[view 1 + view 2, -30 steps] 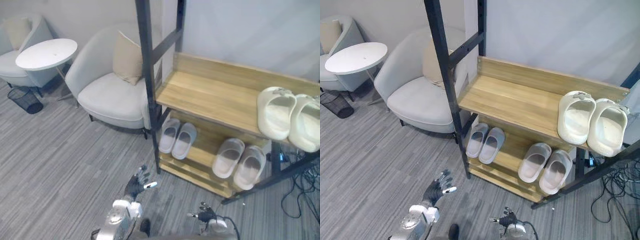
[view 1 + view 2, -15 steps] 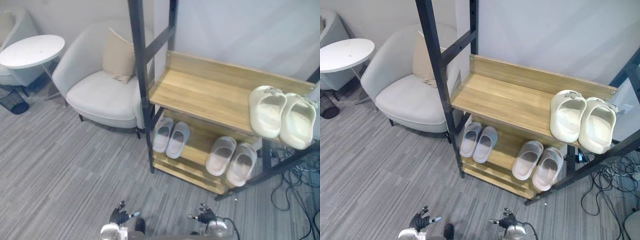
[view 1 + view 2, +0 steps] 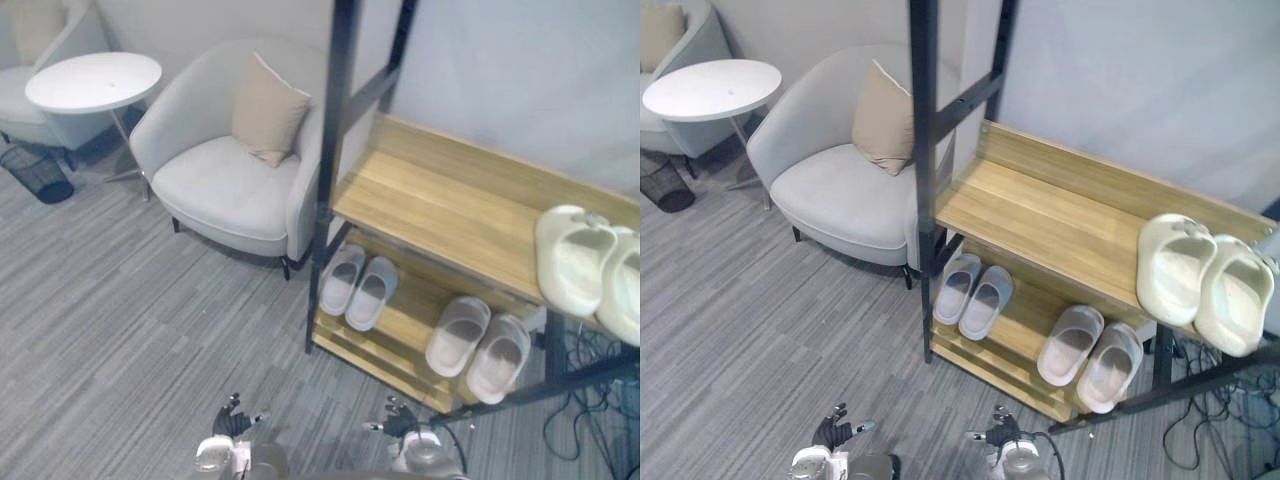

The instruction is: Organize the slippers on the shoe rack

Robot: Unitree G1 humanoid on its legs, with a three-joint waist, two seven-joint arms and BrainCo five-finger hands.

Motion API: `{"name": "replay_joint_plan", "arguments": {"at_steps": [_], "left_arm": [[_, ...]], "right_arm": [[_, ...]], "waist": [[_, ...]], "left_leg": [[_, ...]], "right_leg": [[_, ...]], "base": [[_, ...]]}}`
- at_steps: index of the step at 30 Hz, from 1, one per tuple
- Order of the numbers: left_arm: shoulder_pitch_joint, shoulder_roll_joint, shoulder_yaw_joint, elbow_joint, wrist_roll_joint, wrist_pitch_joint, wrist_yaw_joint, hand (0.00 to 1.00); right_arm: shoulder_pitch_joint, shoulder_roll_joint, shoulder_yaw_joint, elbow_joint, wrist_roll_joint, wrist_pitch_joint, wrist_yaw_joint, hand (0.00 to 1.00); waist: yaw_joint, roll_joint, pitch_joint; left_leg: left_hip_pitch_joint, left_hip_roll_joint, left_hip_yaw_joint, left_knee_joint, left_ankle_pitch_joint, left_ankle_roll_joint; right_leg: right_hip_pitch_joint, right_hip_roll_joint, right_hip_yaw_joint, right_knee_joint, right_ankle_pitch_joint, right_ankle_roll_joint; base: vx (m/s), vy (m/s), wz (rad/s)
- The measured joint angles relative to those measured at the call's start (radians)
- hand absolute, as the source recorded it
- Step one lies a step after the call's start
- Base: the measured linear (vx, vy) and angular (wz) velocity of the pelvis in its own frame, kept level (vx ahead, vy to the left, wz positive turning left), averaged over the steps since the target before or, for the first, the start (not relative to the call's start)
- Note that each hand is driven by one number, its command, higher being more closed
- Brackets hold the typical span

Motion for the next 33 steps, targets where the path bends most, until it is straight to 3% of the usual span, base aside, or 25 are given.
{"name": "replay_joint_plan", "arguments": {"at_steps": [2, 3, 5, 6, 7, 10, 13, 17, 20, 22, 23, 25, 27, 30, 31, 32, 33], "left_arm": [[-0.012, 0.007, -0.002, 0.0, -0.02, 0.002, 0.01, 0.0], [-0.021, 0.009, -0.001, 0.0, -0.024, 0.001, 0.012, 0.0], [-0.033, 0.009, -0.002, -0.005, -0.032, -0.002, 0.014, 0.0], [-0.039, 0.01, -0.002, -0.008, -0.036, -0.003, 0.016, 0.0], [-0.047, 0.01, -0.002, -0.005, -0.039, -0.003, 0.014, 0.0], [-0.047, -0.034, -0.003, -0.008, -0.039, -0.005, 0.012, 0.0], [-0.025, -0.048, -0.003, 0.002, -0.039, -0.004, 0.009, 0.0], [-0.023, -0.035, -0.003, 0.005, -0.039, -0.005, 0.006, 0.0], [-0.034, -0.036, -0.003, 0.014, -0.039, -0.004, 0.005, 0.0], [-0.05, -0.039, -0.01, 0.013, -0.039, -0.003, 0.005, 0.0], [-0.059, -0.038, -0.024, 0.011, -0.039, -0.003, 0.006, 0.0], [-0.065, -0.035, -0.049, 0.005, -0.038, -0.003, 0.007, 0.0], [-0.068, -0.03, -0.059, -0.001, -0.03, -0.003, 0.006, 0.0], [-0.079, -0.035, -0.1, -0.009, -0.015, -0.003, 0.0, 0.0], [-0.084, -0.038, -0.1, 0.001, -0.006, -0.001, -0.005, 0.0], [-0.084, -0.042, -0.097, 0.021, 0.001, 0.003, -0.005, 0.0], [-0.088, -0.045, -0.096, 0.028, 0.003, 0.005, -0.006, 0.0]], "right_arm": [[0.005, -0.015, 0.0, -0.02, 0.018, -0.005, 0.014, 0.0], [0.015, -0.033, -0.002, -0.046, 0.044, -0.014, 0.021, 0.0], [0.036, -0.07, -0.005, -0.082, 0.079, -0.041, 0.023, 0.0], [0.039, -0.08, -0.011, -0.081, 0.078, -0.041, 0.022, 0.0], [0.049, -0.092, -0.038, -0.079, 0.079, -0.04, 0.027, 0.0], [0.027, -0.132, -0.053, -0.07, 0.078, -0.038, 0.03, 0.0], [0.007, -0.129, -0.053, -0.068, 0.078, -0.04, 0.031, 0.0], [-0.007, -0.09, -0.046, -0.065, 0.078, -0.043, 0.028, 0.0], [-0.019, -0.086, -0.032, -0.066, 0.077, -0.054, 0.027, 0.0], [-0.033, -0.084, -0.032, -0.064, 0.076, -0.054, 0.022, 0.0], [-0.034, -0.08, -0.033, -0.06, 0.076, -0.054, 0.019, 0.0], [-0.043, -0.063, -0.034, -0.06, 0.076, -0.054, 0.017, 0.0], [-0.069, -0.047, -0.042, -0.068, 0.076, -0.054, 0.015, 0.0], [-0.071, -0.051, -0.053, -0.084, 0.076, -0.054, 0.013, 0.0], [-0.07, -0.051, -0.07, -0.082, 0.076, -0.054, 0.014, 0.0], [-0.063, -0.057, -0.084, -0.085, 0.076, -0.053, 0.013, 0.0], [-0.062, -0.052, -0.089, -0.087, 0.076, -0.051, 0.012, 0.0]], "waist": [[-0.009, 0.004, 0.003], [-0.017, 0.005, 0.003], [-0.033, 0.003, 0.002], [-0.034, -0.001, 0.003], [-0.039, -0.015, 0.001], [-0.028, 0.061, 0.016], [-0.029, 0.075, 0.011], [-0.009, 0.035, 0.012], [0.0, 0.033, 0.014], [-0.001, 0.031, 0.019], [-0.002, 0.03, 0.02], [-0.008, 0.038, 0.025], [-0.021, 0.038, 0.027], [-0.05, 0.034, 0.029], [-0.054, 0.046, 0.031], [-0.053, 0.072, 0.043], [-0.056, 0.063, 0.048]], "left_leg": [[0.002, 0.004, -0.072, -0.016, 0.001, -0.002], [0.001, -0.005, -0.128, -0.034, 0.008, -0.01], [-0.001, -0.033, -0.211, -0.066, 0.027, -0.022], [-0.004, -0.048, -0.243, -0.068, 0.028, -0.027], [-0.016, -0.077, -0.297, -0.059, 0.02, -0.043], [-0.048, -0.022, -0.324, -0.065, 0.024, -0.073], [-0.061, 0.019, -0.337, -0.108, 0.053, -0.12], [-0.034, 0.046, -0.343, -0.126, 0.057, -0.126], [-0.048, 0.027, -0.34, -0.108, 0.058, -0.127], [-0.111, 0.014, -0.239, -0.066, 0.087, -0.138], [-0.143, 0.018, -0.099, -0.056, 0.111, -0.112], [-0.176, 0.069, 0.2, -0.036, 0.11, -0.02], [-0.214, 0.107, 0.455, 0.029, 0.119, 0.037], [-0.21, 0.059, 0.574, -0.051, 0.149, 0.124], [-0.195, 0.104, 0.738, 0.028, 0.046, 0.148], [-0.188, 0.131, 0.751, 0.07, -0.008, 0.121], [-0.179, 0.102, 0.719, 0.045, 0.005, 0.123]], "right_leg": [[-0.018, 0.082, 0.031, -0.077, -0.105, -0.037], [-0.024, 0.135, 0.072, -0.178, -0.127, -0.035], [-0.021, 0.187, 0.17, -0.372, -0.123, -0.03], [-0.013, 0.19, 0.185, -0.438, -0.116, -0.032], [0.003, 0.179, 0.179, -0.488, -0.051, -0.039], [0.037, 0.213, 0.056, -0.518, -0.064, -0.064], [0.093, 0.253, -0.029, -0.597, -0.044, -0.091], [0.187, 0.292, -0.074, -0.676, -0.039, -0.099], [0.216, 0.289, -0.095, -0.712, -0.034, -0.097], [0.216, 0.266, -0.135, -0.716, -0.028, -0.094], [0.217, 0.252, -0.158, -0.714, -0.026, -0.095], [0.218, 0.252, -0.185, -0.693, -0.026, -0.095], [0.219, 0.252, -0.212, -0.674, -0.033, -0.09], [0.232, 0.206, -0.317, -0.669, -0.051, -0.086], [0.244, 0.199, -0.37, -0.653, -0.076, -0.062], [0.259, 0.213, -0.398, -0.605, -0.099, -0.044], [0.268, 0.199, -0.411, -0.592, -0.104, -0.043]], "base": [[0.11, -0.079, 1.14], [0.14, -0.141, 1.37], [0.17, -0.217, 1.43], [0.15, -0.278, 1.59], [0.12, -0.291, 1.62], [0.16, -0.234, 1.02], [0.16, -0.199, 0.77], [0.11, -0.123, 0.57], [0.06, -0.048, 0.27], [0.0, 0.02, 0.67], [-0.01, 0.096, 0.85], [-0.03, 0.126, 0.74], [-0.04, 0.15, 0.85], [-0.01, 0.155, 1.12], [0.06, 0.238, 1.11], [0.05, 0.182, 1.03], [0.02, 0.163, 1.19]]}}
